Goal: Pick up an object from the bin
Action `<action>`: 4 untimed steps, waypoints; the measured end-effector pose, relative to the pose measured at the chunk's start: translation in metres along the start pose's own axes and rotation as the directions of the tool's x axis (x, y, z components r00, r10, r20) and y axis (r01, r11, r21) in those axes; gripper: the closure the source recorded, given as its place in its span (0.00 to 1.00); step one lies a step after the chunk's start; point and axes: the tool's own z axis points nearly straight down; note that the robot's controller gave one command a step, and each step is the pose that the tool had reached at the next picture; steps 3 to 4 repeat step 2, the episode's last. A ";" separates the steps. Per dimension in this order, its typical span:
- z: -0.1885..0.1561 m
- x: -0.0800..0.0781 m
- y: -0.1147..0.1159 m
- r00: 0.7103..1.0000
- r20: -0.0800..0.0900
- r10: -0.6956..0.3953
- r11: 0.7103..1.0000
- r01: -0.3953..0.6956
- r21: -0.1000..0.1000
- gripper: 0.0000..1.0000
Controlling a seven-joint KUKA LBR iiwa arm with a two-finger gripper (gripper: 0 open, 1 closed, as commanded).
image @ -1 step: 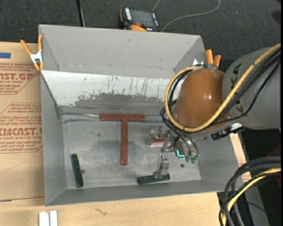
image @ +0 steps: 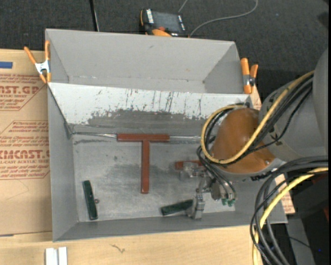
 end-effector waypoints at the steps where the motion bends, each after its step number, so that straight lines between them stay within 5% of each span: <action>1: -0.003 0.000 0.002 1.000 -0.003 -0.004 1.000 0.004 -0.001 1.00; 2: -0.145 -0.020 0.033 0.999 0.007 -0.048 0.999 0.048 -0.001 1.00; 4: -0.145 -0.020 0.033 0.999 0.007 -0.048 0.999 0.048 -0.001 1.00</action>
Offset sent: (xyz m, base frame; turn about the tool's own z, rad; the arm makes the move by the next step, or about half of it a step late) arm 0.0000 0.0000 0.0000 0.0000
